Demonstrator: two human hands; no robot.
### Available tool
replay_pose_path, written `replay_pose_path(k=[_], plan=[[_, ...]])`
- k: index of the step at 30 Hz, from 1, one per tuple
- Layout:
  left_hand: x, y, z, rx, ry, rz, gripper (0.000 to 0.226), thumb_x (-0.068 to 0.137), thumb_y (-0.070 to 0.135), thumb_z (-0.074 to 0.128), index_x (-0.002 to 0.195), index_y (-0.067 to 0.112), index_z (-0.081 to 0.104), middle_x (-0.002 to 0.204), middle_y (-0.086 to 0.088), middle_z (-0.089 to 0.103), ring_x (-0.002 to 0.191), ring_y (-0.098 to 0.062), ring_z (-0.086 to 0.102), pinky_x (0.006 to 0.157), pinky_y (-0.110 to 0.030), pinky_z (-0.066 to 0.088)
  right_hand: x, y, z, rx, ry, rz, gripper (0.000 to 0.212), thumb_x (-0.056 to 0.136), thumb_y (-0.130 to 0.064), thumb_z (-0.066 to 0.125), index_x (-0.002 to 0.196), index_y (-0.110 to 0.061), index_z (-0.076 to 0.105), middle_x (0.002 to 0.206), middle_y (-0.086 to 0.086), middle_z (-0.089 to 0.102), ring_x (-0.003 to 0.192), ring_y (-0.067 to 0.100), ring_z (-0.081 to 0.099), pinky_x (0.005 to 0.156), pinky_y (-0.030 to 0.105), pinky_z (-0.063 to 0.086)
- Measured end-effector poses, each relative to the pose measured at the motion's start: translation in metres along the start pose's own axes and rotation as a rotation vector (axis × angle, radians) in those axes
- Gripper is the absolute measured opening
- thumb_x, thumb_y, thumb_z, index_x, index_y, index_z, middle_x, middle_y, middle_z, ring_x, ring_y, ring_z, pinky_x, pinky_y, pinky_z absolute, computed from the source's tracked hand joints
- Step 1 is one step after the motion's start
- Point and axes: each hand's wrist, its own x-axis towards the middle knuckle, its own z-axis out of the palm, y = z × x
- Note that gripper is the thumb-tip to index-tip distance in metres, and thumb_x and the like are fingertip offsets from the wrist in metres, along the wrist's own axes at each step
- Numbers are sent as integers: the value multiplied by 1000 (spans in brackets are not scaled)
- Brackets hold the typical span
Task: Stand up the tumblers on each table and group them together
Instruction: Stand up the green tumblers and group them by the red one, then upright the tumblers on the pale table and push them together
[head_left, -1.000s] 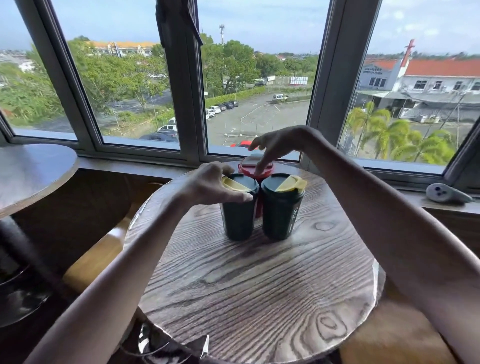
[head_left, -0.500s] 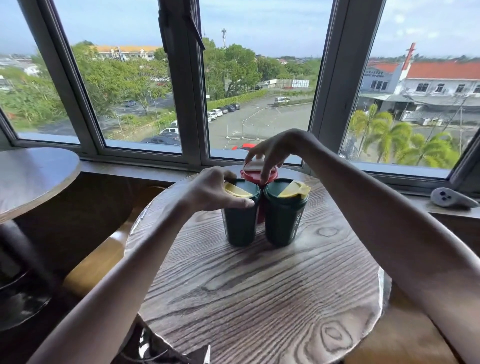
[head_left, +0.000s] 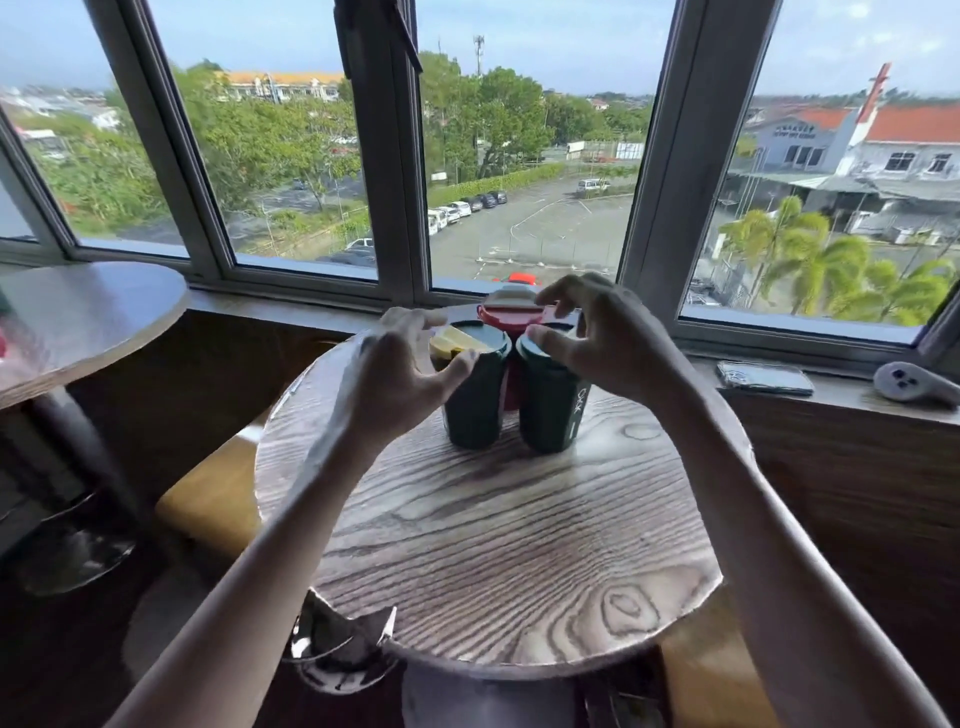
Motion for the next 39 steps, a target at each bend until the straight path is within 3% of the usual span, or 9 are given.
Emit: replay_pose_path(k=[4,9,12,18,23,27,30,34,39], plan=[[-58,1,-13,82,33,-61,43,79,47,67,110,16,62,117,-8,63,99,-18,61,80,-31,50,-53,-14,12,34,24,-18,35,82,-47,63,112,-29,59,98,-10,57,76,2,49,67,26,47],[-130,-9,-36,285,-87,-255,64,74,67,53,118,21,58,119,-4,61,105,-23,61,88,-46,51,-87,-31,40,-73,-136,-54,51,82,-53,58,125,-27,52,121,0,55,112,19,53,81,34,46],[-175,-17,-55,423,-101,-356,58,78,61,58,120,21,58,122,-2,60,111,-23,59,93,-45,46,-104,-53,59,-106,-214,-114,56,82,-55,57,129,-24,49,127,3,53,119,24,50,92,39,43],[-289,-31,-114,596,-58,-608,54,78,59,58,118,22,59,117,0,61,107,-22,60,91,-39,44,-145,-145,98,-3,-391,-306,59,83,-57,55,133,-28,46,134,1,50,125,23,46,98,38,37],[-409,-24,-186,681,84,-876,51,76,58,60,112,23,63,113,2,63,103,-22,61,87,-37,43,-201,-253,138,123,-545,-553,56,80,-56,58,130,-32,45,130,-4,49,123,21,47,95,35,39],[-520,5,-247,705,239,-1115,62,68,64,43,105,20,66,105,-1,65,97,-25,64,82,-38,45,-272,-347,168,251,-679,-787,59,79,-58,58,129,-31,46,128,-4,50,121,20,49,97,35,43],[-603,41,-283,769,296,-1292,59,71,61,45,108,19,63,105,-1,63,94,-25,63,77,-34,45,-334,-412,182,337,-816,-910,60,77,-55,64,129,-33,47,128,-5,51,118,18,52,95,35,46],[-710,75,-310,826,414,-1495,67,70,66,41,105,14,65,102,-7,66,96,-30,64,78,-42,52,-414,-484,193,398,-946,-1076,60,73,-51,69,127,-36,47,124,-7,53,115,18,56,89,36,50],[-825,88,-324,711,647,-1691,69,65,66,44,94,7,64,94,-14,65,96,-36,60,84,-49,49,-497,-557,199,374,-1061,-1192,51,76,-45,62,122,-29,51,121,-2,55,116,23,54,90,37,46]])
